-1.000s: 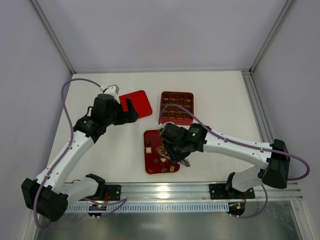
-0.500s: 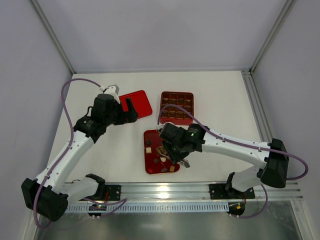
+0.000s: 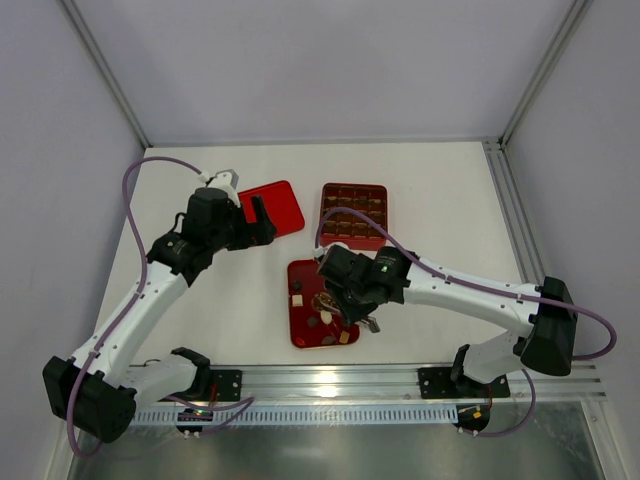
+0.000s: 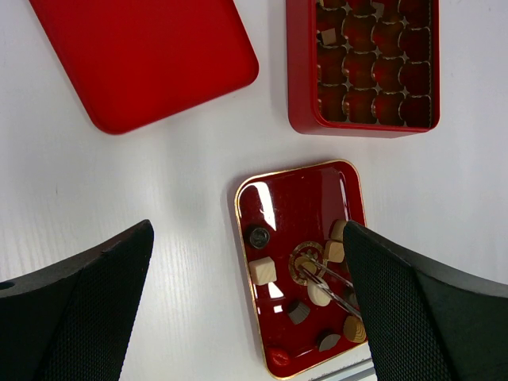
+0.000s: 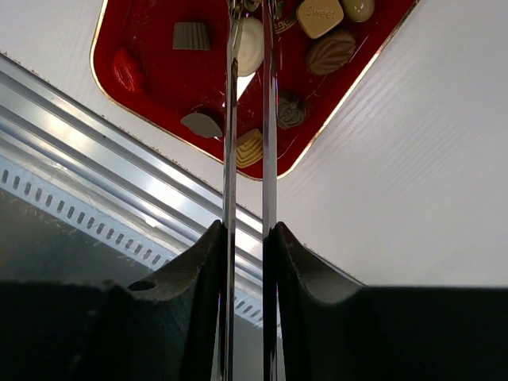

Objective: Pack the chocolate

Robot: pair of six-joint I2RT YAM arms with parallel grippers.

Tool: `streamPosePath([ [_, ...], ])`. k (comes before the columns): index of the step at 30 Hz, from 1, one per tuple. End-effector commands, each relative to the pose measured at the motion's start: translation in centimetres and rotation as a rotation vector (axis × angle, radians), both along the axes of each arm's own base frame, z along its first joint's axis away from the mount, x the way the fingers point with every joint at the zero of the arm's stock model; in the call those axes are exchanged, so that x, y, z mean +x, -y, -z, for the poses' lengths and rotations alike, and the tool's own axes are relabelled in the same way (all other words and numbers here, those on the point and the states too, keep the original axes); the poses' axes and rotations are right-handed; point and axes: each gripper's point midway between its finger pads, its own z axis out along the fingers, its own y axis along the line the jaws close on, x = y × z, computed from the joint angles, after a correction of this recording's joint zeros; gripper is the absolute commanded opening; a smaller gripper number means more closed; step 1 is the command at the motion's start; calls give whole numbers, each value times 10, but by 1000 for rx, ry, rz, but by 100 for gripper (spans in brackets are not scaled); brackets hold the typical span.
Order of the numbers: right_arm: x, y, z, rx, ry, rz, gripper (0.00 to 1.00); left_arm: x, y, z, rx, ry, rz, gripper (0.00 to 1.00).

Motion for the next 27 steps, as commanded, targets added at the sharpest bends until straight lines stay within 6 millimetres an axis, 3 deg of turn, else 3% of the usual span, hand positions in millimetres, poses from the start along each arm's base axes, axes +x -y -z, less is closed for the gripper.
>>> streamPosePath([
  [1,10,-7,-20,44,61,14,32,2,-1,-4,9,22,-2,100],
  [14,19,-2,-35,87,96,61,31,2,-1,-6,8,27,-1,100],
  [27,32,-5,-36,162,88,101,31,2,-1,-5,8,25,-2,100],
])
